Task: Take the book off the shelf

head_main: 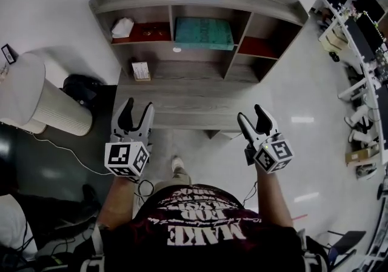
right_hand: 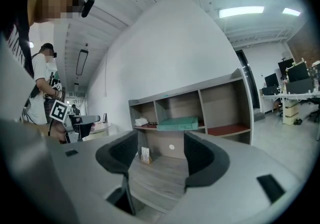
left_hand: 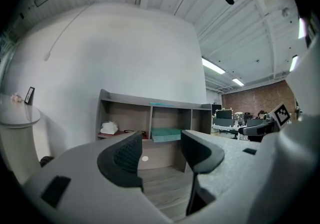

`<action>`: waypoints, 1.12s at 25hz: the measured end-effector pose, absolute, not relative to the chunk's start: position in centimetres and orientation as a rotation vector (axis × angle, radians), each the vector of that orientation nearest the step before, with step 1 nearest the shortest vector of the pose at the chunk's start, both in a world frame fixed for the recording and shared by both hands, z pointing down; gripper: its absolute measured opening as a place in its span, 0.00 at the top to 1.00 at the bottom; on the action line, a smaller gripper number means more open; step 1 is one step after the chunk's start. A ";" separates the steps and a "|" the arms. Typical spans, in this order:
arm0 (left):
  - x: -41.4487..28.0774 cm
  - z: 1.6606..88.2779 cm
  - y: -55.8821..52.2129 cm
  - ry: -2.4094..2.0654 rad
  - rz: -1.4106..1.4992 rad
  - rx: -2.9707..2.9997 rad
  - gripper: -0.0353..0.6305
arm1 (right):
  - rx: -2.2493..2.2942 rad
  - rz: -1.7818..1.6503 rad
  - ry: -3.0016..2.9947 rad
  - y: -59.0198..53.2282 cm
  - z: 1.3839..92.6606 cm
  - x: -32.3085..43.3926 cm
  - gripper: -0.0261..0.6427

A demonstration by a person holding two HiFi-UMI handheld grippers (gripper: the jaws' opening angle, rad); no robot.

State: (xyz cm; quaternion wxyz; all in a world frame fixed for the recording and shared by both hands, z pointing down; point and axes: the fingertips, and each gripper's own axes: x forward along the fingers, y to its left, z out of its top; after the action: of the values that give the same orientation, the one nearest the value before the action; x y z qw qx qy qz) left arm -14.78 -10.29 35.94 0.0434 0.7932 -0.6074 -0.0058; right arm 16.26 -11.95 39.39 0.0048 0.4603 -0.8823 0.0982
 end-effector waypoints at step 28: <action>-16.2 38.1 -22.6 -1.464 -0.047 2.455 0.60 | 1.606 0.335 -2.662 -20.7 37.4 12.1 0.53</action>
State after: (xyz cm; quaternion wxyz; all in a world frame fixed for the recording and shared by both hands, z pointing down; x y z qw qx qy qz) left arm -16.22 -22.57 38.12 0.1409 0.8503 -0.5069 -0.0164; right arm 12.14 -20.69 37.39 0.0073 0.5136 -0.8513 0.1070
